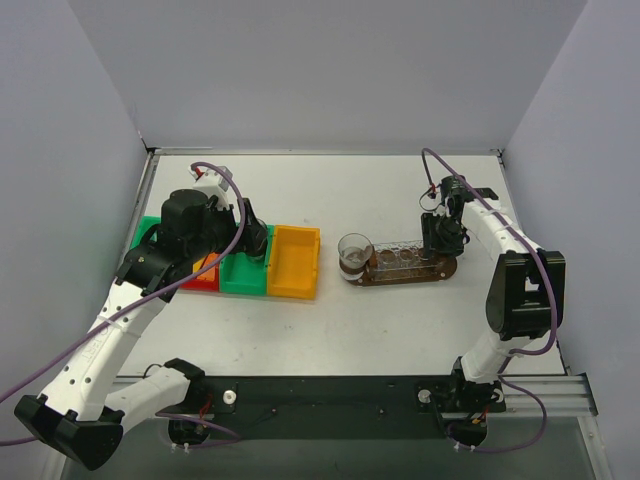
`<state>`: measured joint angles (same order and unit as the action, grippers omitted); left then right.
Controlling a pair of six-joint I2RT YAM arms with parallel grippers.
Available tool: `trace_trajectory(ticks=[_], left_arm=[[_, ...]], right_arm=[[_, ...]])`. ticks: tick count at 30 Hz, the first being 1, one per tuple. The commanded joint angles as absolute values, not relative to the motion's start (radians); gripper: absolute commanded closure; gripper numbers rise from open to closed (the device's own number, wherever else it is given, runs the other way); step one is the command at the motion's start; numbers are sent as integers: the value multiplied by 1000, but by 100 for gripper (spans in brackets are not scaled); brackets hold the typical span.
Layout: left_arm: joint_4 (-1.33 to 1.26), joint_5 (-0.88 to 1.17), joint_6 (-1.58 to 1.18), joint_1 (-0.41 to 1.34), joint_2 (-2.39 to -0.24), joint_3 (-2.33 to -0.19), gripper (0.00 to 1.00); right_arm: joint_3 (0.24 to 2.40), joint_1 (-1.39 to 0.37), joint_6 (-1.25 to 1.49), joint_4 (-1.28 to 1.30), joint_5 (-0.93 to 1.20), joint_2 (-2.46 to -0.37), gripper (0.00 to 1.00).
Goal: Prepare toiletry sets of a toothbrush and toothpaste on the tray
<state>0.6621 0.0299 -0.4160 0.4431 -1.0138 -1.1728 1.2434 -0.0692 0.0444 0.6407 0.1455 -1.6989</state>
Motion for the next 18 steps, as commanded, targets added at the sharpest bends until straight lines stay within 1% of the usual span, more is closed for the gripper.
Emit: trace_trajectory(ticks=[1, 9, 12, 13, 18], left_arm=[[621, 29, -425, 434, -1005, -1181, 20], [618, 34, -425, 433, -1011, -1181, 20], [618, 37, -425, 433, -1012, -1183, 20], [618, 35, -425, 433, -1011, -1183, 20], [618, 35, -425, 431, -1012, -1184, 20]], right_arm=[[1232, -83, 51, 661, 140, -1723, 100], [1232, -83, 57, 661, 129, -1723, 100], [1232, -83, 58, 663, 124, -1724, 95], [1233, -83, 60, 663, 123, -1724, 92], [1235, -83, 63, 661, 121, -1724, 84]])
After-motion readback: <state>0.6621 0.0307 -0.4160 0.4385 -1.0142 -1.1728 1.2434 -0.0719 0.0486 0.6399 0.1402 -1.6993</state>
